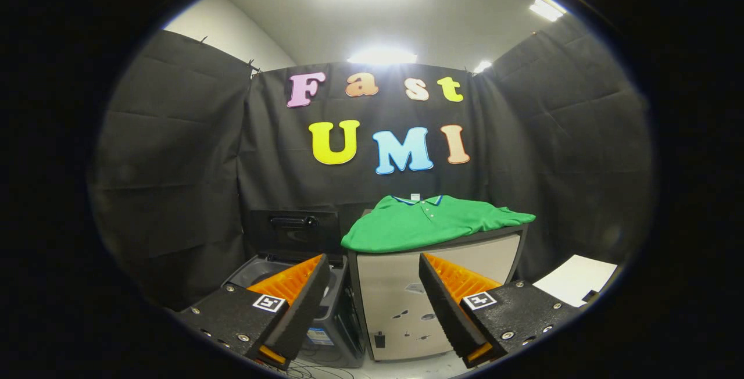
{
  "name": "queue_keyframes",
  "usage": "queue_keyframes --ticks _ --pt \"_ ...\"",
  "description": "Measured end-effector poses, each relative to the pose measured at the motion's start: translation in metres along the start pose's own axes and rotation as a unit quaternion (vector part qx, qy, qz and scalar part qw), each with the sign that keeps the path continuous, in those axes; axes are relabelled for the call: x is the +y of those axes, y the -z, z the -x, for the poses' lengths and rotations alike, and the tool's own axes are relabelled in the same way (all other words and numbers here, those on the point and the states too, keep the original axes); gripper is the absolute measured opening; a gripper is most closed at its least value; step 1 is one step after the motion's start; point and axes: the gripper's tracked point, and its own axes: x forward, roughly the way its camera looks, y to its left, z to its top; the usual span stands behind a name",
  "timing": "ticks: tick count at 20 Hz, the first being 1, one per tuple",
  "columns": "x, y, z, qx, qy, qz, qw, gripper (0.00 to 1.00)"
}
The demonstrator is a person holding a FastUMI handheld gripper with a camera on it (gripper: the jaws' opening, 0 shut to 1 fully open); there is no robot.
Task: Put the clothes into the washing machine and then close the washing machine lid.
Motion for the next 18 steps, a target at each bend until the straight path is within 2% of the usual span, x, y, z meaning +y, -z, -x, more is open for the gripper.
queue_keyframes --ticks 9,18 --pt "-0.034 -0.044 -0.047 0.018 0.004 -0.009 1.0 0.95" --pt "-0.072 -0.077 -0.115 0.045 0.003 -0.004 0.999 0.95"
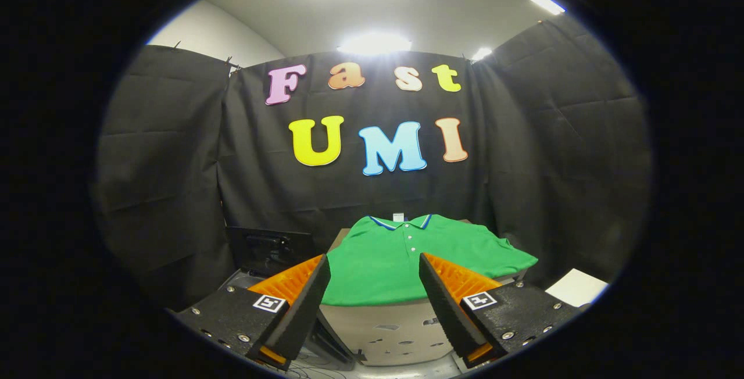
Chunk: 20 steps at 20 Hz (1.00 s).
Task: Put the clothes into the washing machine and then close the washing machine lid.
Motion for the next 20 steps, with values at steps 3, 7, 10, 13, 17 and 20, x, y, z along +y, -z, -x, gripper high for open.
queue_keyframes --ticks 3,7,10,13,17,20 --pt "-0.009 -0.014 -0.024 0.008 -0.003 0.003 1.0 0.95" --pt "-0.02 -0.021 -0.052 0.031 -0.012 -0.007 0.999 0.95" --pt "-0.023 -0.024 -0.072 0.049 -0.025 -0.019 0.998 0.95" --pt "-0.032 -0.025 -0.092 0.064 -0.029 -0.011 0.997 0.95" --pt "-0.039 -0.02 -0.123 0.09 -0.039 -0.008 0.995 0.95" --pt "-0.046 -0.014 -0.147 0.112 -0.049 -0.003 0.992 0.95"
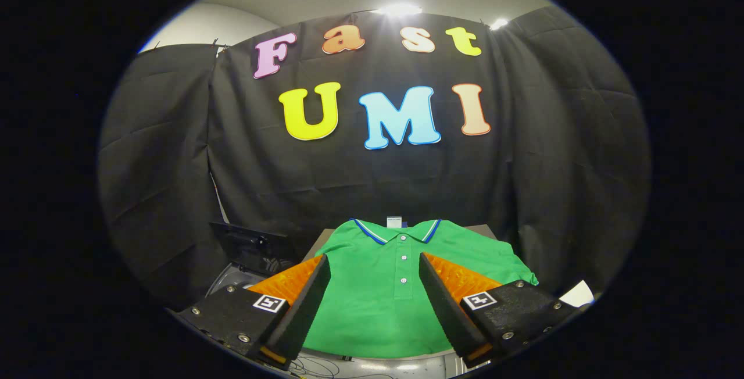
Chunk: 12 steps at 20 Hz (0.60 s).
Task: Put the clothes into the washing machine and then close the washing machine lid.
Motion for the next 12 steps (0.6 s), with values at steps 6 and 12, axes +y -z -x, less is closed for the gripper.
queue_keyframes --ticks 6,12 --pt "-0.013 0.02 -0.049 0.058 -0.012 0.003 0.998 0.95" --pt "-0.029 0.046 -0.09 0.111 -0.007 0.017 0.994 0.95"
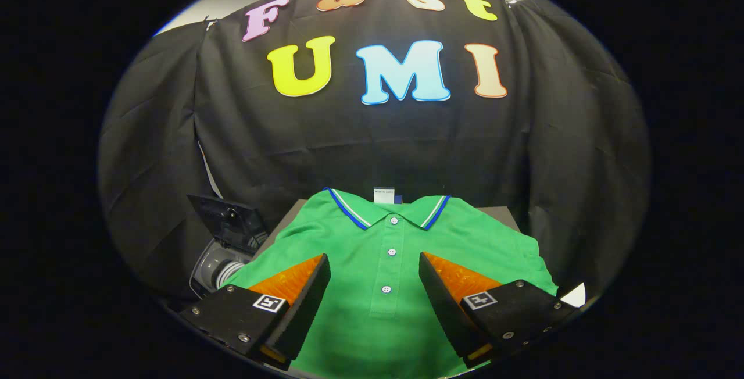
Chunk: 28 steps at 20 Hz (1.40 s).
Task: Put the clothes into the washing machine and then close the washing machine lid.
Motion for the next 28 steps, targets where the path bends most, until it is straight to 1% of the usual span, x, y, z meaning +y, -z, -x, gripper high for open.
queue_keyframes --ticks 8,11,15,19,20,22,24,27,28 --pt "-0.013 0.011 -0.046 0.056 -0.002 -0.006 0.998 0.95" --pt "-0.009 0.019 -0.052 0.067 0.003 0.028 0.997 0.95" --pt "-0.009 0.019 -0.05 0.072 0.001 0.028 0.997 0.95" --pt "-0.009 0.019 -0.052 0.07 -0.009 0.031 0.997 0.88" --pt "-0.009 0.019 -0.051 0.07 -0.009 0.032 0.997 0.84" --pt "-0.005 0.018 -0.053 0.068 -0.011 0.031 0.997 0.69" --pt "-0.002 0.017 -0.053 0.064 -0.024 0.039 0.997 0.57" --pt "-0.009 0.012 -0.054 0.036 -0.016 0.026 0.999 0.08" --pt "-0.009 0.013 -0.055 0.034 -0.014 0.031 0.999 0.04"
